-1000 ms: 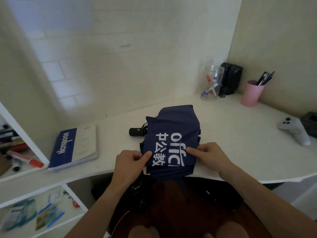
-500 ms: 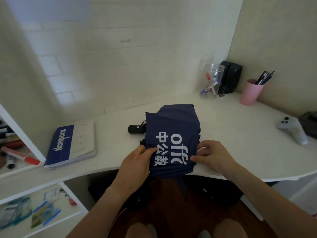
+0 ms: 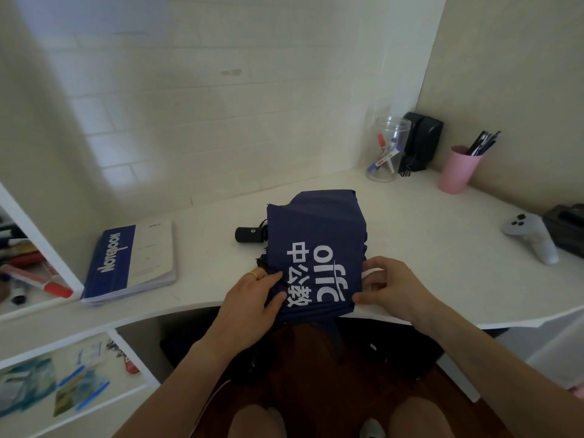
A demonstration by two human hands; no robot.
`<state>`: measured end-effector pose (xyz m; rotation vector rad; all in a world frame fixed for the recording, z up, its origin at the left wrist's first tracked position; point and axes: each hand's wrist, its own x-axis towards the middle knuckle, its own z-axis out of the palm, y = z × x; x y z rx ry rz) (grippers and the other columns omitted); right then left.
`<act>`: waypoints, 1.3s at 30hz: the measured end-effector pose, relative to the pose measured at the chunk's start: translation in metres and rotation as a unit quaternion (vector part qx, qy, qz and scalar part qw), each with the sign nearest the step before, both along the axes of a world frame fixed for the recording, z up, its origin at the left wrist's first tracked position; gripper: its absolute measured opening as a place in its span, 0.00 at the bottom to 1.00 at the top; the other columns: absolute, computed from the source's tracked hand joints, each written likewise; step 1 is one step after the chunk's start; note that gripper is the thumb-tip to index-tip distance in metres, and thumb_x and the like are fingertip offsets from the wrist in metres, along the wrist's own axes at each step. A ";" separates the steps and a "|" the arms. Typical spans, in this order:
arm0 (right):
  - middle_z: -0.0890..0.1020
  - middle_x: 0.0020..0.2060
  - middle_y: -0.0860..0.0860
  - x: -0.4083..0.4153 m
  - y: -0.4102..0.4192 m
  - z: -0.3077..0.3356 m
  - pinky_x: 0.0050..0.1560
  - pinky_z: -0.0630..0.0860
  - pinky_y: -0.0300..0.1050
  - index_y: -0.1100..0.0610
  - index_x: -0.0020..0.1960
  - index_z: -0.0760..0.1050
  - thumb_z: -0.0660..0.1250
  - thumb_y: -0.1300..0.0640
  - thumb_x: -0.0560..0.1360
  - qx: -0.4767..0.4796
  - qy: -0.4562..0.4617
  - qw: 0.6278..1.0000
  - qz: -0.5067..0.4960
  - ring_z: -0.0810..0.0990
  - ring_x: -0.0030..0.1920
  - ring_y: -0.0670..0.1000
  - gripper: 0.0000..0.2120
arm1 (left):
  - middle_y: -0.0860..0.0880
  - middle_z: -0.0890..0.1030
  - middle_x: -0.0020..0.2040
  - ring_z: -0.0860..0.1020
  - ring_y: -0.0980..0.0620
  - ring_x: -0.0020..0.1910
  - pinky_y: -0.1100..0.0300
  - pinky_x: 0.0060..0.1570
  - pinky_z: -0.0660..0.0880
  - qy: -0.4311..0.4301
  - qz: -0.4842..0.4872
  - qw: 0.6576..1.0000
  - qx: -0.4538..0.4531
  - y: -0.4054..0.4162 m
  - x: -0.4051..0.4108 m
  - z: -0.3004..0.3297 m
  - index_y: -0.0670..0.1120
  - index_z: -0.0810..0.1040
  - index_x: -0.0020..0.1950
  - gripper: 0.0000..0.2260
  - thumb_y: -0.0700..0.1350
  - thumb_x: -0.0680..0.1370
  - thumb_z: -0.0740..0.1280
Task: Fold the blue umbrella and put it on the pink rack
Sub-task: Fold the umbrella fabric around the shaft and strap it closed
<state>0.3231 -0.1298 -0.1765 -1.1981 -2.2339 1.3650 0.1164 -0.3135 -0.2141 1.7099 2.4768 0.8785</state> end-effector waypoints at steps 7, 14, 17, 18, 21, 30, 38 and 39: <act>0.76 0.60 0.50 -0.030 -0.054 0.027 0.58 0.75 0.45 0.52 0.64 0.74 0.64 0.64 0.71 0.433 0.112 0.894 -0.038 0.76 0.59 0.51 0.22 | 0.50 0.75 0.63 0.73 0.53 0.61 0.64 0.62 0.69 0.027 -0.012 0.999 -0.033 0.000 0.001 0.001 0.48 0.66 0.79 0.25 0.53 0.83 0.64; 0.44 0.82 0.47 -0.052 -0.022 -0.038 0.81 0.50 0.55 0.47 0.82 0.43 0.42 0.38 0.83 0.459 -0.167 0.842 0.231 0.40 0.82 0.50 0.30 | 0.49 0.75 0.62 0.74 0.53 0.58 0.62 0.61 0.72 0.079 -0.010 0.993 -0.088 -0.006 -0.007 0.003 0.49 0.69 0.78 0.24 0.56 0.83 0.62; 0.41 0.82 0.46 -0.045 -0.013 -0.048 0.81 0.45 0.54 0.47 0.82 0.40 0.39 0.37 0.83 0.460 -0.154 0.838 0.249 0.37 0.81 0.48 0.31 | 0.49 0.74 0.52 0.72 0.53 0.49 0.56 0.52 0.75 0.175 0.004 0.983 -0.060 -0.005 -0.012 0.013 0.51 0.82 0.65 0.19 0.59 0.83 0.60; 0.41 0.82 0.46 -0.046 -0.013 -0.050 0.82 0.45 0.54 0.47 0.82 0.40 0.40 0.37 0.83 0.459 -0.149 0.840 0.248 0.37 0.81 0.48 0.31 | 0.49 0.74 0.51 0.72 0.52 0.49 0.55 0.50 0.75 0.213 0.006 0.976 -0.038 0.000 -0.011 0.019 0.50 0.85 0.58 0.20 0.59 0.83 0.58; 0.40 0.82 0.46 -0.048 -0.016 -0.050 0.82 0.44 0.53 0.48 0.82 0.38 0.39 0.37 0.82 0.456 -0.152 0.842 0.245 0.36 0.81 0.48 0.32 | 0.45 0.76 0.66 0.73 0.48 0.66 0.48 0.65 0.74 0.286 -0.064 0.956 -0.017 0.021 -0.003 0.026 0.48 0.81 0.64 0.19 0.55 0.85 0.55; 0.82 0.59 0.52 -0.061 0.039 0.020 0.63 0.76 0.53 0.55 0.58 0.80 0.63 0.40 0.78 0.257 0.127 0.940 -0.187 0.79 0.60 0.54 0.20 | 0.52 0.43 0.84 0.43 0.54 0.82 0.47 0.77 0.40 0.247 -0.099 0.958 -0.103 0.020 -0.004 -0.017 0.56 0.46 0.83 0.25 0.60 0.86 0.40; 0.82 0.56 0.62 -0.122 0.107 0.062 0.52 0.83 0.62 0.66 0.50 0.74 0.84 0.64 0.61 -0.115 0.083 0.970 -0.198 0.82 0.54 0.65 0.25 | 0.45 0.63 0.81 0.63 0.45 0.79 0.48 0.78 0.56 0.299 -0.096 0.946 -0.084 0.021 0.000 -0.005 0.51 0.63 0.80 0.24 0.58 0.86 0.50; 0.82 0.56 0.62 -0.123 0.105 0.066 0.49 0.83 0.60 0.66 0.52 0.75 0.83 0.65 0.62 -0.135 0.098 0.966 -0.195 0.83 0.52 0.63 0.24 | 0.45 0.67 0.79 0.66 0.45 0.77 0.49 0.77 0.58 0.318 -0.111 0.939 -0.070 0.021 0.002 -0.001 0.48 0.67 0.79 0.24 0.56 0.86 0.52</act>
